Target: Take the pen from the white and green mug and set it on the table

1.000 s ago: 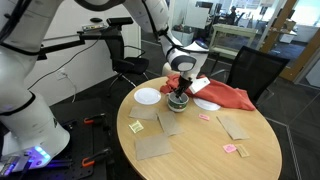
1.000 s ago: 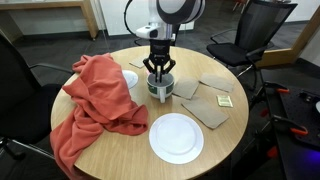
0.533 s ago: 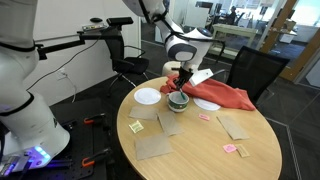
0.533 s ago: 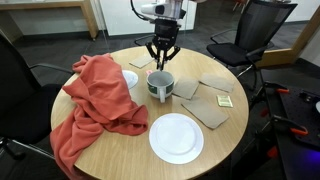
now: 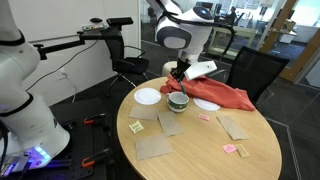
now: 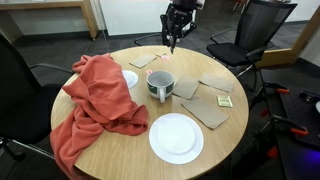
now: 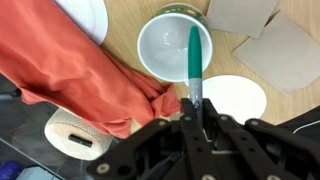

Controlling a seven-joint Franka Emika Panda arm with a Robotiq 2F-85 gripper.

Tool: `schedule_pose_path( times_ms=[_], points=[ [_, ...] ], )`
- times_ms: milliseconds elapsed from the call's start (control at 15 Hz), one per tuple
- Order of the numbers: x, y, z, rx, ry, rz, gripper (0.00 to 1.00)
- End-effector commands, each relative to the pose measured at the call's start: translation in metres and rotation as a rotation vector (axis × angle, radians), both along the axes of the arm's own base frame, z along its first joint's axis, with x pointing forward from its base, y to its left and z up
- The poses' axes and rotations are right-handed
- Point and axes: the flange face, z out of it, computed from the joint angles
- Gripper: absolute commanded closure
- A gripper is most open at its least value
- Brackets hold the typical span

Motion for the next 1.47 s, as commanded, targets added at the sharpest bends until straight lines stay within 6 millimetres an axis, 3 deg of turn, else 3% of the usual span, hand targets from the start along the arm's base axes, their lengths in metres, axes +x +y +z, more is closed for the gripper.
schedule_pose_path(
  times_ms=[0,400,733,1400],
  points=[
    [-0.022,-0.023,0.0,-0.013,0.011,-0.128,0.97],
    [-0.026,-0.07,-0.03,-0.074,0.052,-0.358,0.97],
    [-0.018,-0.103,-0.064,-0.136,0.061,-0.539,0.97],
    [-0.004,-0.143,-0.139,-0.186,0.113,-0.748,0.97]
  ],
)
